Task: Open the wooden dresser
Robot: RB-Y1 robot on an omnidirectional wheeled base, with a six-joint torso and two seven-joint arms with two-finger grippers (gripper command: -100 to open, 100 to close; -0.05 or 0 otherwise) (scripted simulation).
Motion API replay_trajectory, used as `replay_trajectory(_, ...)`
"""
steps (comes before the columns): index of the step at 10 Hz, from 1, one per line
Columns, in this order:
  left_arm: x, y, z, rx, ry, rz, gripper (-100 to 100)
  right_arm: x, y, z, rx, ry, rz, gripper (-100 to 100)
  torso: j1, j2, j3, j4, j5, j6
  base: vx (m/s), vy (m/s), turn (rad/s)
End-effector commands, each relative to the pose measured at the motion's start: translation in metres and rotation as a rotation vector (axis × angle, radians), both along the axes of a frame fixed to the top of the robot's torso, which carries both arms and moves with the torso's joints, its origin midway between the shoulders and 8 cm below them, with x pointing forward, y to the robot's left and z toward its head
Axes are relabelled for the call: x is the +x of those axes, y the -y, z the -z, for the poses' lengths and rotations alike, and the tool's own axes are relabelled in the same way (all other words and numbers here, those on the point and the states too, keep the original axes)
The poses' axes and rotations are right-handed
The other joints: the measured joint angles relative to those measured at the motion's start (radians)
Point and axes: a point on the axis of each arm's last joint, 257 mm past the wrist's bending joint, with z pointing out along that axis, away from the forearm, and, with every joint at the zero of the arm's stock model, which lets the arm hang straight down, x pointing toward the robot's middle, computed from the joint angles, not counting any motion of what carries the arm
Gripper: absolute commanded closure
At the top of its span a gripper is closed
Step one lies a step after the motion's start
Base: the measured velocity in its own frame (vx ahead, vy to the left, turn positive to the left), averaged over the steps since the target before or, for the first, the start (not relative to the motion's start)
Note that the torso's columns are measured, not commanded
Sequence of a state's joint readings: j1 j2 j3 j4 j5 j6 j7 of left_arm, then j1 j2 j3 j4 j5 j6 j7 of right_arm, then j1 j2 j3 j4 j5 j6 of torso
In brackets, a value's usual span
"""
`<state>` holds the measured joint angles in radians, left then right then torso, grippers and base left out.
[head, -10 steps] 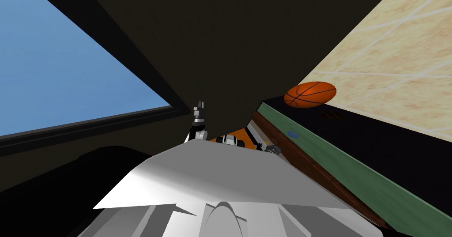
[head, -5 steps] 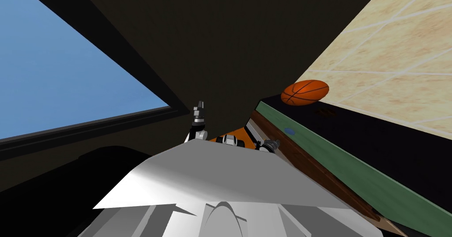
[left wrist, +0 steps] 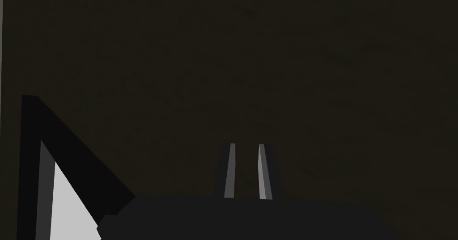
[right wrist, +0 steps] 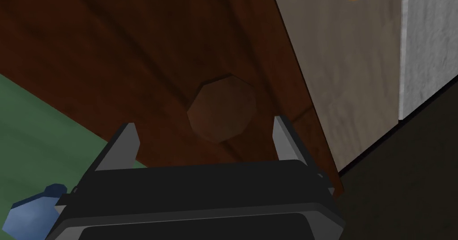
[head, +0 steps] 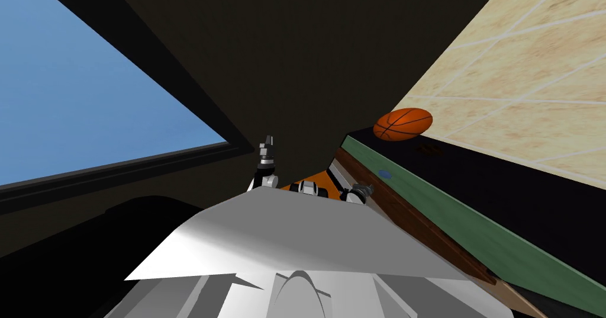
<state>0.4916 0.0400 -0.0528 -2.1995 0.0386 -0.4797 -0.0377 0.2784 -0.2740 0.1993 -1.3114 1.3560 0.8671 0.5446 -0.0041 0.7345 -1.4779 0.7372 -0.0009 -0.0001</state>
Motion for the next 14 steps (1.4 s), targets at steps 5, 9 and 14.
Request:
replay_trajectory(5,0.000,0.000,0.000,-0.001,0.000,0.000,0,0.002,-0.015,-0.006,-0.001,0.006,-0.011,100,0.004,0.002,0.002,-0.001,-0.002,-0.001,-0.079,0.117,-0.023)
replay_trajectory(9,0.000,0.000,0.000,-0.001,0.000,0.000,0,0.000,-0.026,-0.004,-0.001,0.000,-0.016,100,0.006,0.002,0.002,-0.001,-0.002,-0.002,-0.071,0.137,-0.028)
replay_trajectory(14,0.003,0.015,0.000,-0.012,0.000,0.039,0,0.002,-0.039,-0.007,-0.003,0.005,-0.027,100,0.018,0.004,0.004,-0.004,0.001,-0.009,-0.065,0.109,-0.038)
